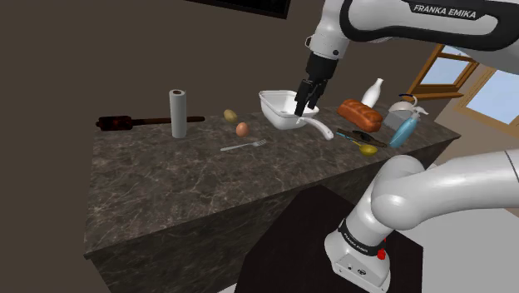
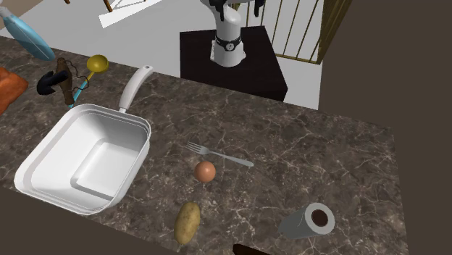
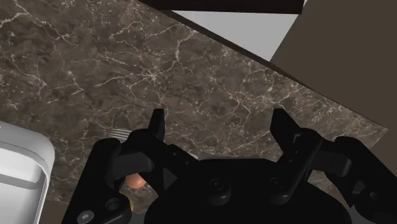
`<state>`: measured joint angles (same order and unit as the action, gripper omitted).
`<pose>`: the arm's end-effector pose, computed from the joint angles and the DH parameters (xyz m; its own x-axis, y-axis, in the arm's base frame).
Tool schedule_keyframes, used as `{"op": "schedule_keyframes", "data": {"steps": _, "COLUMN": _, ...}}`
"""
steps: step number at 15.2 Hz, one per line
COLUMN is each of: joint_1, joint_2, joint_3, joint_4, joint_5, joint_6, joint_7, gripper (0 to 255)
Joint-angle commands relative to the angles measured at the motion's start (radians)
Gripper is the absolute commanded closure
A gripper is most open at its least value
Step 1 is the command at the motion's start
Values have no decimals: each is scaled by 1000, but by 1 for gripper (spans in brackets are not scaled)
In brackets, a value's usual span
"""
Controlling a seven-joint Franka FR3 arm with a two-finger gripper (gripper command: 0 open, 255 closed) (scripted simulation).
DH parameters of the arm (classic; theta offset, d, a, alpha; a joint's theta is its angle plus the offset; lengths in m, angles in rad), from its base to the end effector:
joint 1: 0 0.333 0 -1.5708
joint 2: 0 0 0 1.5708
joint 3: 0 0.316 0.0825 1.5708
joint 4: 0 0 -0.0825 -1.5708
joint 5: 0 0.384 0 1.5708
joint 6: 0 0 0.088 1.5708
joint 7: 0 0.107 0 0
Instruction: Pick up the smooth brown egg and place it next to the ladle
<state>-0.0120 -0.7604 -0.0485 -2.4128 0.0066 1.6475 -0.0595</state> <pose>0.3184 -0.0220 0.5620 0.9999 0.0120 -0.0031 0.0118 -0.9991 -0.0402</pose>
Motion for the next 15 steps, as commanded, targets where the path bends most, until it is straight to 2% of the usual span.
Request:
{"op": "schedule_keyframes", "data": {"steps": 1, "joint_1": 0, "joint_2": 0, "joint_3": 0, "joint_4": 0, "joint_5": 0, "joint_6": 0, "joint_7": 0, "gripper": 0}}
{"op": "schedule_keyframes", "data": {"steps": 9, "joint_1": -21, "joint_2": 234, "joint_3": -85, "joint_4": -9, "joint_5": 33, "joint_6": 271, "joint_7": -37, "gripper": 0}}
{"op": "schedule_keyframes", "data": {"steps": 15, "joint_1": -21, "joint_2": 445, "joint_3": -149, "joint_4": 43, "joint_5": 100, "joint_6": 443, "joint_7": -90, "gripper": 0}}
